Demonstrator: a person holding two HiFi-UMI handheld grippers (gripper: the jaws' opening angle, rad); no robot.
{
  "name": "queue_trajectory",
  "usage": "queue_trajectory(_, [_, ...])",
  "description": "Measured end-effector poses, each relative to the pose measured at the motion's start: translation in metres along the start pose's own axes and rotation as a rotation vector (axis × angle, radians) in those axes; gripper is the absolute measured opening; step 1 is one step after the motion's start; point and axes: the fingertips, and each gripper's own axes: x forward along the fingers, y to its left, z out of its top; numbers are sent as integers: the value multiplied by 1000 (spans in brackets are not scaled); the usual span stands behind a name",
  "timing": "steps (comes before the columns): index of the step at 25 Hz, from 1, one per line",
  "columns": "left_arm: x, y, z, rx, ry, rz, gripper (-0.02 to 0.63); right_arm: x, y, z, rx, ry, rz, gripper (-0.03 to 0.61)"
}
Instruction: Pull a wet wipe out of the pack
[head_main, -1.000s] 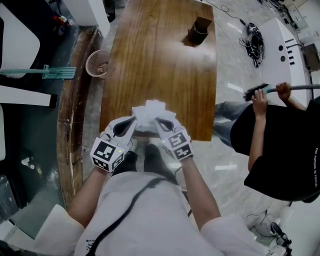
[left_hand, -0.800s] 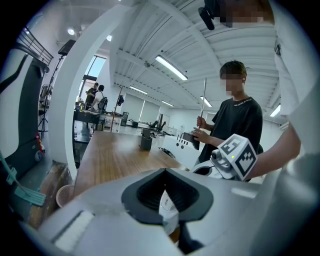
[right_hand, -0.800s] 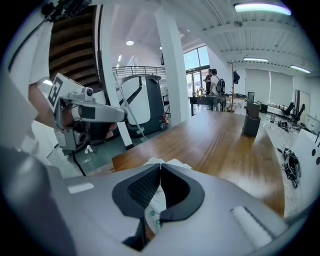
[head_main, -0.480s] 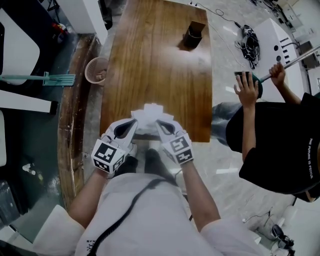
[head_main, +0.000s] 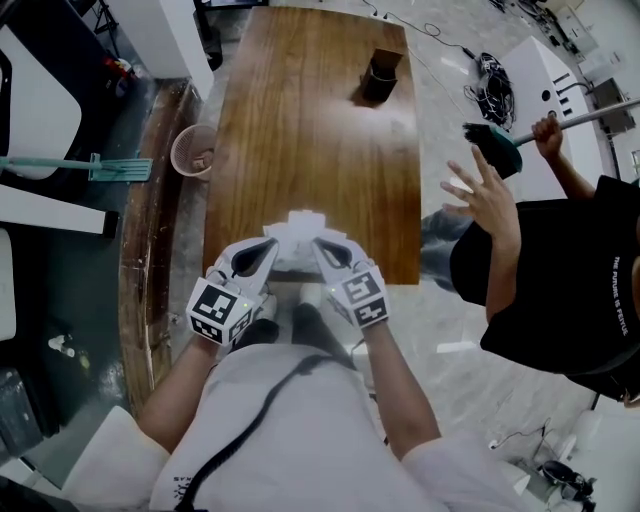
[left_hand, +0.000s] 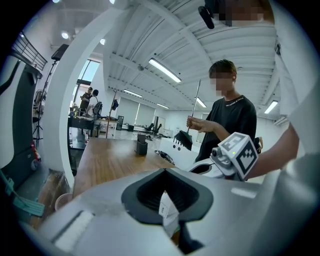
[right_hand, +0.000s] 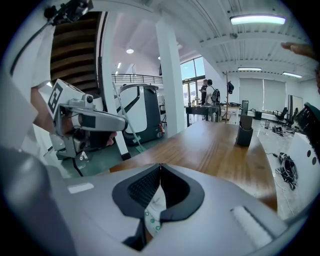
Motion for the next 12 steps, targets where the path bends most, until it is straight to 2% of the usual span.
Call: queue_trajectory(12, [2, -1, 16, 37, -16, -22, 6, -9, 1, 17, -2, -65, -32, 12])
